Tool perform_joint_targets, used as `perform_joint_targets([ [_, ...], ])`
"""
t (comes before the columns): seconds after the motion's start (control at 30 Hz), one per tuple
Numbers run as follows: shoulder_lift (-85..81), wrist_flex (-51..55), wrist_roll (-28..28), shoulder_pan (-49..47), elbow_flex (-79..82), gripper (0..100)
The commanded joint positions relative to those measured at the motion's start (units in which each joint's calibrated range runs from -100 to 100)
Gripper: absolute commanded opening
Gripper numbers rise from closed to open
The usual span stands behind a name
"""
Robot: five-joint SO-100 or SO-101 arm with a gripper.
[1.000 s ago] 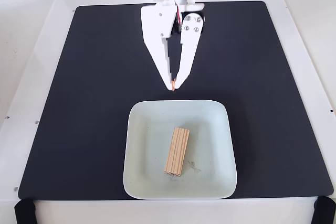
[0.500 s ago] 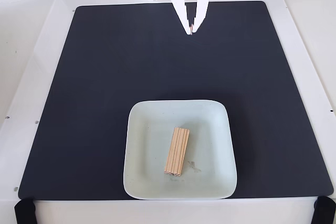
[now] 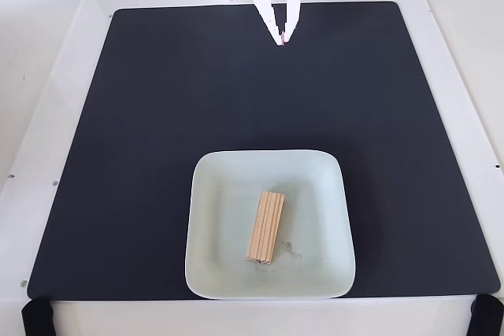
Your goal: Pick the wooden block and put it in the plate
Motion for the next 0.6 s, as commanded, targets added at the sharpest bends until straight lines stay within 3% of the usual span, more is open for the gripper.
perform_joint_targets([
  [0.0,-8.12,-0.15,0.21,-0.22,5.76,1],
  [0.4,-16.51,15.76,0.15,1.12,6.75,1],
  [0.57,-16.51,23.45,0.15,6.28,6.75,1],
])
